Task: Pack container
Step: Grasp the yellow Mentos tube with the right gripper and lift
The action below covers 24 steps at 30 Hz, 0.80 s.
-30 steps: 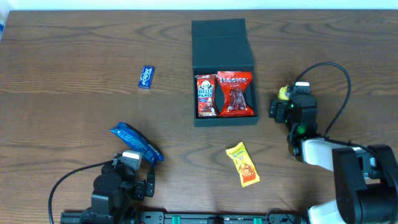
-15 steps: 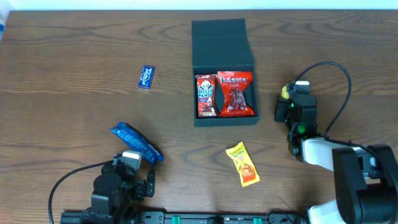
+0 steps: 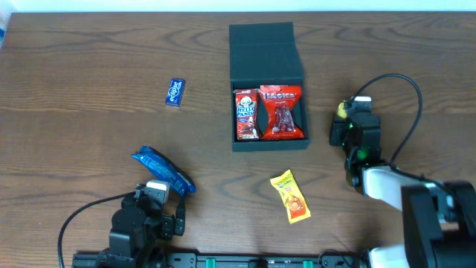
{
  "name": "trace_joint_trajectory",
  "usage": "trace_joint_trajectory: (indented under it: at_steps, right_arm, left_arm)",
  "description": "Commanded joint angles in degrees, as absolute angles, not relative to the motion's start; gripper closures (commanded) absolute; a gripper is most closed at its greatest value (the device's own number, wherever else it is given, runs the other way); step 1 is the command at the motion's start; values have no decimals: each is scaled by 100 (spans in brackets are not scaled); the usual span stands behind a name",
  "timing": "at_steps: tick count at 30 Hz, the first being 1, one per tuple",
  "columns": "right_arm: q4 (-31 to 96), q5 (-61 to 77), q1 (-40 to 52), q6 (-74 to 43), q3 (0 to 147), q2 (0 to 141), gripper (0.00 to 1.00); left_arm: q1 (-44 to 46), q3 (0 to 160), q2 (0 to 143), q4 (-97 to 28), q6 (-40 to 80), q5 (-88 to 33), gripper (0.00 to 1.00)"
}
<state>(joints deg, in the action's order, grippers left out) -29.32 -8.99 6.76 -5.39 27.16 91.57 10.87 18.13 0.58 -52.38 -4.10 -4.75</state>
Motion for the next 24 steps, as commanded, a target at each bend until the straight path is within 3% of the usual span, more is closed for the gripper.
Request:
trace_joint_trajectory:
  at_steps: [1,7,12,24]
  right_arm:
    - [-2740,-965,718,-506,2781,8560,99]
    - [-1092,-963,1109,-510,2862,7137,99]
    - [1712,-963,1487,-727,3815,6136,98]
    - [4160,-145,2250,-1787,5710,6145,99]
  left_arm:
    - [1048,1575,21,-5363,-386,-517,5]
    - [1048,1575,21,-5363,-384,-517,5]
    - [1048,1575,21,-5363,-386,-519,4]
    - [1048,1575,21,-5363,-386,-517,5]
